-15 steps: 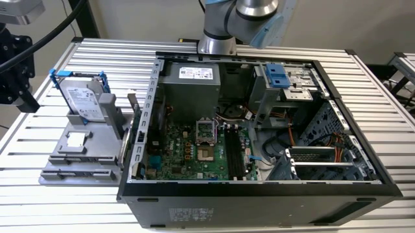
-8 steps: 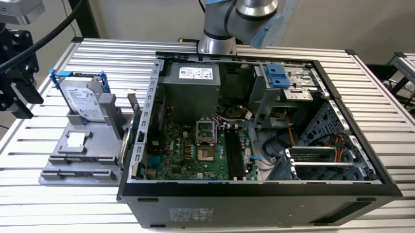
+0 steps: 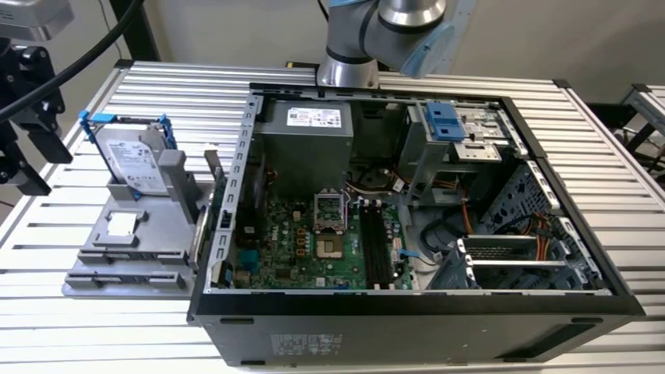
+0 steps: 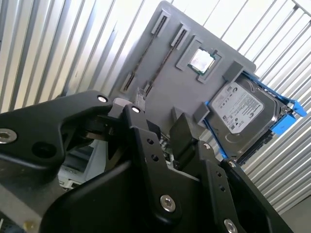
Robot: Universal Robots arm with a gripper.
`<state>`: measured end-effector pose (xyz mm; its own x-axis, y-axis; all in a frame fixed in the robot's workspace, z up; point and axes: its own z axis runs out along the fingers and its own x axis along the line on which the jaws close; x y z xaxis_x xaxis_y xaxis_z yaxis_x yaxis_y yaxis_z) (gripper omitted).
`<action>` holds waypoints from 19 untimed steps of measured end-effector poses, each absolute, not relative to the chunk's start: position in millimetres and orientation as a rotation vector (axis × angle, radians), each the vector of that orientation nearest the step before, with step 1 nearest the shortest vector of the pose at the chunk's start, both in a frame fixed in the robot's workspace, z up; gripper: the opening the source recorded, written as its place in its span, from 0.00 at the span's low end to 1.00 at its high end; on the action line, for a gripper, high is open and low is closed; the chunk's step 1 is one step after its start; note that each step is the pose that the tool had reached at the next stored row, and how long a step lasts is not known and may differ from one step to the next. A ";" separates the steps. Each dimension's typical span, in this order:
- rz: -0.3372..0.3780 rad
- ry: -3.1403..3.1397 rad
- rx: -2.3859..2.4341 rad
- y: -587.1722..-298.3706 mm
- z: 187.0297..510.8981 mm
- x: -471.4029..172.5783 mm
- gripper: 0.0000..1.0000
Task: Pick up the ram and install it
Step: 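Pick up the ram and move it above insertion slot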
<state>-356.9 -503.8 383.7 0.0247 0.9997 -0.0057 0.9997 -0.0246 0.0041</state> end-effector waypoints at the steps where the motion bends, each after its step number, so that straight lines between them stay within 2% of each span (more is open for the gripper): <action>1: -0.002 2.194 2.239 -503.8 383.2 -356.9 1.00; 19: -0.011 2.199 2.236 -504.0 364.2 -356.0 1.00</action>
<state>-356.0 -504.0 364.2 0.0167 0.9998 -0.0087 0.9999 -0.0167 -0.0014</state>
